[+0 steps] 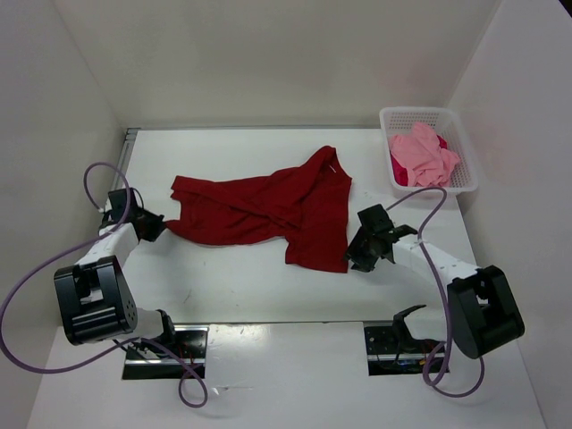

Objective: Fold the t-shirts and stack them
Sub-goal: Flatten out the tshirt

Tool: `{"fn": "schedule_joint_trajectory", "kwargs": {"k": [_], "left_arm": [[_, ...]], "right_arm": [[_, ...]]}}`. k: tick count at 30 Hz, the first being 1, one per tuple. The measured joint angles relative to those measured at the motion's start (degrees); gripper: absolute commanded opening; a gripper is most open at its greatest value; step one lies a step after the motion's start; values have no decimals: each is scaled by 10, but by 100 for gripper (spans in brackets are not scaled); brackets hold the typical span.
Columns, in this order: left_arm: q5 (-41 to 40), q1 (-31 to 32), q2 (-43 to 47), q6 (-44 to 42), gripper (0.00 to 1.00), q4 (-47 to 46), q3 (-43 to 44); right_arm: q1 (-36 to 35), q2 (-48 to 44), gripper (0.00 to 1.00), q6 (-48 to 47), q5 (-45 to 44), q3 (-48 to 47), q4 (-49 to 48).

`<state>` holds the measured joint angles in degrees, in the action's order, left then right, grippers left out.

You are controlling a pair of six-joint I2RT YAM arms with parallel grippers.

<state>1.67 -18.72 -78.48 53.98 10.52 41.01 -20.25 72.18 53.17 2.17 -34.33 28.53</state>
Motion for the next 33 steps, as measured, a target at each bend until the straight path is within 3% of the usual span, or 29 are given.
{"fn": "schedule_joint_trajectory", "kwargs": {"k": [22, 24, 25, 28, 33], "left_arm": [[100, 0, 26, -63, 0, 12, 0], [109, 0, 26, -67, 0, 12, 0], [113, 0, 26, -71, 0, 12, 0], [122, 0, 26, -74, 0, 12, 0], [130, 6, 18, -75, 0, 16, 4]], "right_arm": [[-30, 58, 32, 90, -27, -20, 11], [-33, 70, 26, 103, -14, -23, 5], [-35, 76, 15, 111, -6, -24, 0], [-40, 92, 0, 130, 17, -27, -19], [-50, 89, 0, 136, -4, -49, -1]]}}
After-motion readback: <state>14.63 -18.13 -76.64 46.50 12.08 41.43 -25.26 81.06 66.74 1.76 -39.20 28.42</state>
